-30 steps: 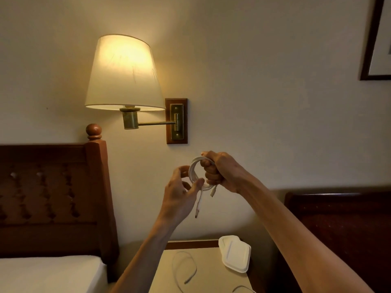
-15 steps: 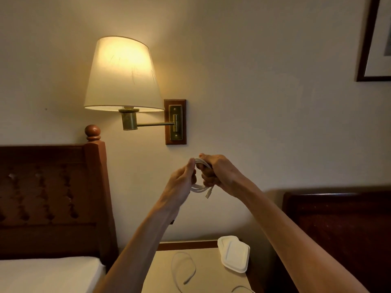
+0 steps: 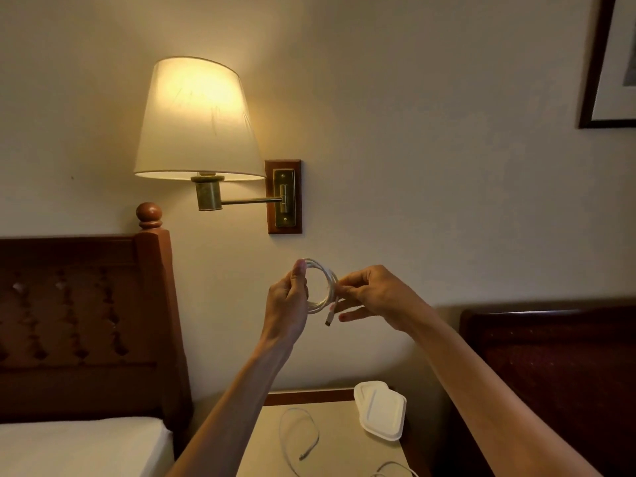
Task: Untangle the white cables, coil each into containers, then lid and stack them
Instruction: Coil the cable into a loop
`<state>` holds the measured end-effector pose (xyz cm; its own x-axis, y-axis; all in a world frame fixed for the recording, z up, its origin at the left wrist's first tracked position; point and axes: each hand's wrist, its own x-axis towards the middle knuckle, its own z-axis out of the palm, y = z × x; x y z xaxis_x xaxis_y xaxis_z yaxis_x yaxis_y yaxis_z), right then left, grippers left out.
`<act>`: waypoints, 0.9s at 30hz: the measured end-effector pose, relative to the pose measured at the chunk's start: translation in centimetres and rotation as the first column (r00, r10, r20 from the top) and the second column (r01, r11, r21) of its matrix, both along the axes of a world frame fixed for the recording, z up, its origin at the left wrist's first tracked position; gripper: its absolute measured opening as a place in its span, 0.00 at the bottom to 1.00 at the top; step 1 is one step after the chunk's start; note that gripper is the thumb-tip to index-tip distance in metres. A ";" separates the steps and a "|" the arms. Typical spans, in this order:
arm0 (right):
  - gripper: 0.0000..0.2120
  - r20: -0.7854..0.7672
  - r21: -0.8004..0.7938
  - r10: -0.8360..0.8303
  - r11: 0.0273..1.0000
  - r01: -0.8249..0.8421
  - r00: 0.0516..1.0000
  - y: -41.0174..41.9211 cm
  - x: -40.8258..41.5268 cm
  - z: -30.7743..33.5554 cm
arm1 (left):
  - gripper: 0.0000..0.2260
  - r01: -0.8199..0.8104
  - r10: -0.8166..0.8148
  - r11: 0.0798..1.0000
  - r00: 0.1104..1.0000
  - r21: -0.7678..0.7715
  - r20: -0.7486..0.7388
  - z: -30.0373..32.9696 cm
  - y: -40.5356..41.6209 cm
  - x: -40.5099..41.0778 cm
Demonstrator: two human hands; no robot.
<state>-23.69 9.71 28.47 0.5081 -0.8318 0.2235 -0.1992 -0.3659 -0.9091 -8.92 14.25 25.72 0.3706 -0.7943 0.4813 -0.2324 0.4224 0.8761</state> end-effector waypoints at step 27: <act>0.05 0.436 -0.526 -0.182 0.743 0.414 0.881 -0.3 3.4 -4.6 | 0.23 0.038 -0.033 0.997 0.997 0.067 -0.074 0.2 0.1 -0.1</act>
<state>-20.29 9.42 23.87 0.0523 -0.5668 0.8222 -0.1195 -0.8210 -0.5583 -9.04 14.39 25.88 0.3742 -0.8374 0.3984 -0.1527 0.3682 0.9171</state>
